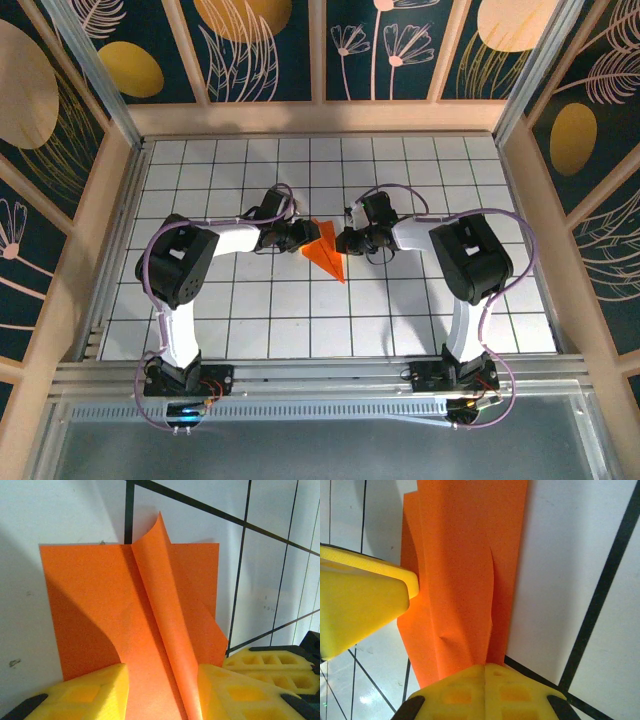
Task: Fold a paper plane with a square sheet of paper (fold left side to right side)
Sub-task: Fourth fold the wing at the center of the table.
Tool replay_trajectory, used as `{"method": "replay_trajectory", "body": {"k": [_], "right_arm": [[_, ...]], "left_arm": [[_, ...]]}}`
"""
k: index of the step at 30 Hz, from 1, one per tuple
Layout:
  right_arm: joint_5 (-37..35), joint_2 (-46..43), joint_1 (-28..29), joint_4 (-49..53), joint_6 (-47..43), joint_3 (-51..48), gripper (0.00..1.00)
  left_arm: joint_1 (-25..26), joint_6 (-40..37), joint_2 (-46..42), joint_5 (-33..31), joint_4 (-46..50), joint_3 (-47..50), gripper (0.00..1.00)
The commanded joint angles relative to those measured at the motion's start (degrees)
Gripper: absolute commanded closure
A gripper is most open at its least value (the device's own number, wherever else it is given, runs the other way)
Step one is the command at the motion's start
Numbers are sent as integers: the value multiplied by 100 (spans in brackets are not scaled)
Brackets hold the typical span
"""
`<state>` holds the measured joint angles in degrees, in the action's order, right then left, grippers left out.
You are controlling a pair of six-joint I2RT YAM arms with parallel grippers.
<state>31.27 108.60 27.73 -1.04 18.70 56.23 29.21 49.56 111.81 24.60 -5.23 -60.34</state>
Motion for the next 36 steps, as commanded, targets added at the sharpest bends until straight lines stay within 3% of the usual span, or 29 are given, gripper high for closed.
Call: {"method": "replay_trajectory", "body": {"k": [1, 18, 32, 36], "right_arm": [[-130, 79, -48, 147, -104, 191, 100], [-177, 275, -39, 153, -80, 84, 100], [-380, 487, -37, 324, -13, -9, 100], [-357, 489, -32, 288, 9, -37, 100]], "left_arm": [[5, -126, 162, -254, 269, 39, 59], [5, -122, 111, -256, 260, 39, 58], [4, -336, -337, -289, 664, -544, 51], [5, -394, -506, -263, 686, -607, 56]]}}
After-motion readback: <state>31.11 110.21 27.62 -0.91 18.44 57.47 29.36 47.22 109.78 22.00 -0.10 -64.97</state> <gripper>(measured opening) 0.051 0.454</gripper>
